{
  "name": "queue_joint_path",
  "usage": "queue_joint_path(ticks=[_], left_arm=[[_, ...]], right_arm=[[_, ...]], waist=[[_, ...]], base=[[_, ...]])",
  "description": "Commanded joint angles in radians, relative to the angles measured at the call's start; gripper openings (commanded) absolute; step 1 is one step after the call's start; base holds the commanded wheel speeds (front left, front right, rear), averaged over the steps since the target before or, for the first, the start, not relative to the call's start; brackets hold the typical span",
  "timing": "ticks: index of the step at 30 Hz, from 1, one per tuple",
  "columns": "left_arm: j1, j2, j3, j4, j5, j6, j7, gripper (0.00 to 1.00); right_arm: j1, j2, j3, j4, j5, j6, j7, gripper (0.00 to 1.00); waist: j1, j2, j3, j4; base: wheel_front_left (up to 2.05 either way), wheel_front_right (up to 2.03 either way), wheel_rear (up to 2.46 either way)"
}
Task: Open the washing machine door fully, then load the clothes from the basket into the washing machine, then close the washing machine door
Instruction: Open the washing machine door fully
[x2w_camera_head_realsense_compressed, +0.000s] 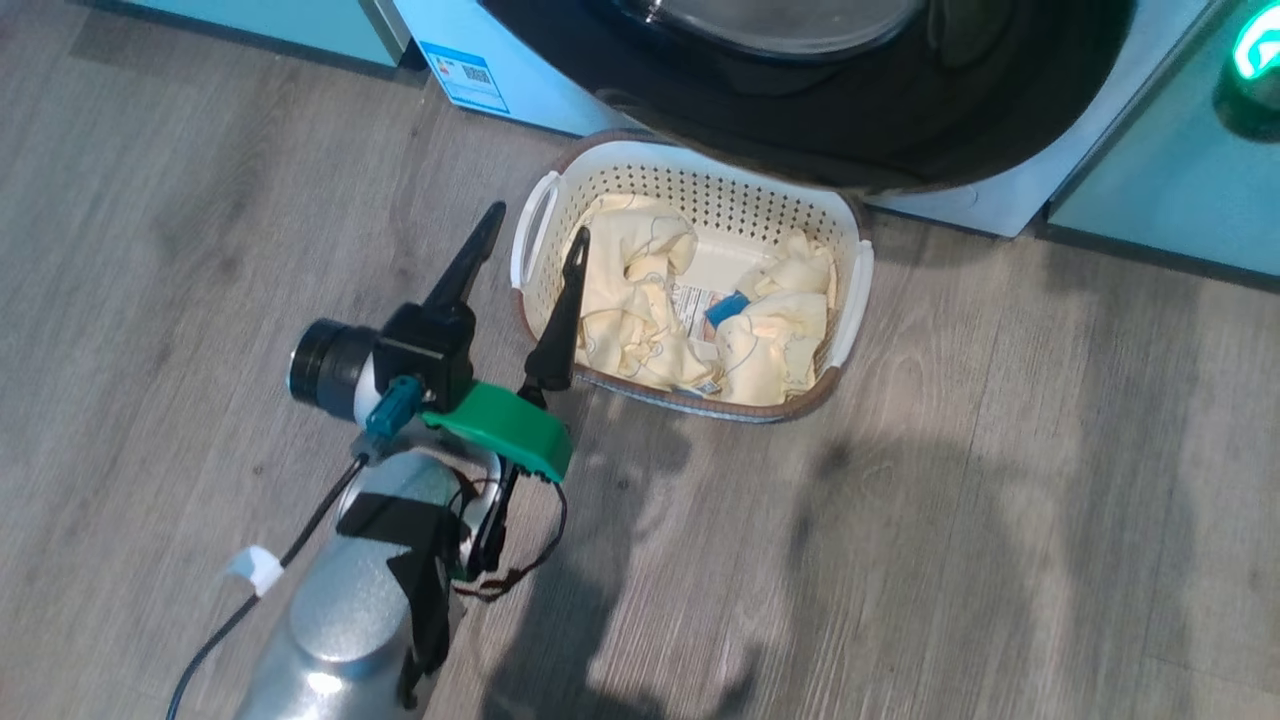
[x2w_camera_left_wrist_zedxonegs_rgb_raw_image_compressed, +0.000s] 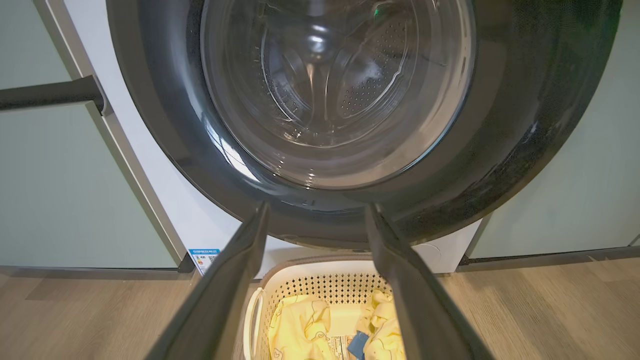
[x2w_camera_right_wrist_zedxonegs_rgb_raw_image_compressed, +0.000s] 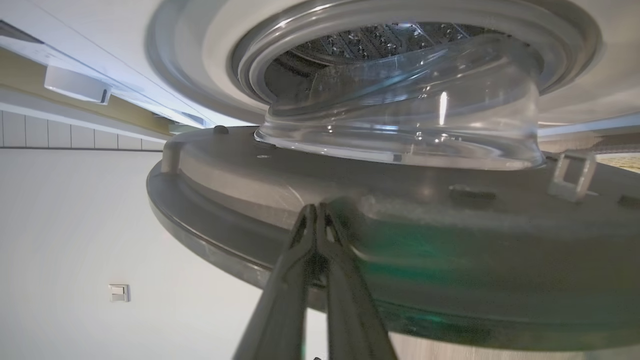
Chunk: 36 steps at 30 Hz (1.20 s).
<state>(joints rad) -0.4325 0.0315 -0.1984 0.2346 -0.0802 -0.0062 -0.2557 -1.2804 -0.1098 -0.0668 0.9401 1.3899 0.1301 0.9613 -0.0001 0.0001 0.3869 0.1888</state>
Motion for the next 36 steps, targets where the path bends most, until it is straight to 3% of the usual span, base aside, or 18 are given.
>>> queue_joint_path(ticks=[1, 12, 23, 36], left_arm=[[0.003, 0.019, 0.034, -0.027, 0.007, 0.001, -0.006, 1.0], [0.048, 0.019, 0.041, -0.012, 0.009, -0.008, -0.006, 1.0], [0.08, 0.019, 0.022, 0.007, 0.001, -0.008, -0.006, 1.0], [0.108, 0.019, 0.013, 0.016, -0.004, -0.007, -0.006, 1.0]], right_arm=[[0.002, 0.049, 0.018, -0.042, 0.008, 0.001, 0.021, 0.0], [0.136, 0.059, 0.068, -0.132, 0.061, 0.001, 0.062, 0.0], [0.255, 0.059, 0.265, -0.223, 0.232, 0.001, 0.028, 0.0], [0.347, 0.059, 0.447, -0.314, 0.354, 0.001, -0.013, 0.0]], waist=[[0.0001, -0.0001, -0.006, -0.001], [0.0001, -0.0001, -0.061, 0.0], [0.0001, -0.0001, -0.114, 0.018], [0.0001, -0.0001, -0.168, 0.054]], base=[[0.0, 0.0, 0.0], [0.0, 0.0, 0.0], [0.0, 0.0, 0.0], [0.0, 0.0, 0.0]])
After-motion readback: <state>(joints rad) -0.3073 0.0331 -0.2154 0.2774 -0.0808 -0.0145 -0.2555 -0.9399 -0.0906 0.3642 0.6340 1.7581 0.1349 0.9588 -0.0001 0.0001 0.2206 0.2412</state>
